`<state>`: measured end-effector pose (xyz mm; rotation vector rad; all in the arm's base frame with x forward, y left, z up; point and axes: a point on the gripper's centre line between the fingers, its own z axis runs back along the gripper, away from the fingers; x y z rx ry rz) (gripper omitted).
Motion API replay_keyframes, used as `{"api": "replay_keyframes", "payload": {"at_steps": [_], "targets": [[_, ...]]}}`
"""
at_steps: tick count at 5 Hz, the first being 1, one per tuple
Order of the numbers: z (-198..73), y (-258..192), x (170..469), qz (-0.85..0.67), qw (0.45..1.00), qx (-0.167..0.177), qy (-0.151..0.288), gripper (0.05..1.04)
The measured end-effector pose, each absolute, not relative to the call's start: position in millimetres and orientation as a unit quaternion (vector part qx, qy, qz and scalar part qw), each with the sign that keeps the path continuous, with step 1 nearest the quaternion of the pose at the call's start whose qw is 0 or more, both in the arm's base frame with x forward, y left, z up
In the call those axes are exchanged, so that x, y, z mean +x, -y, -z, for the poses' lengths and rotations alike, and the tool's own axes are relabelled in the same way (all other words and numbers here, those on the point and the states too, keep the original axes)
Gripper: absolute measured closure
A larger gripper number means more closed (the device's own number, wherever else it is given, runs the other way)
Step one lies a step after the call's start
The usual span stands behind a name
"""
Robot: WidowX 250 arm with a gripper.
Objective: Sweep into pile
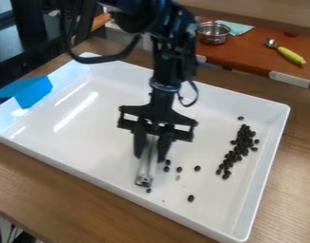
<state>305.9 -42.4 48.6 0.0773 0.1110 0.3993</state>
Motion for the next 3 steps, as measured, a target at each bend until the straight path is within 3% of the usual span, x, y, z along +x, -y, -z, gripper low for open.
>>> {"api": "replay_keyframes", "payload": {"at_steps": [3], "targets": [[-48.3, 94.0, 337.5, -0.243, 0.969, 0.002, -0.046, 0.702]]}}
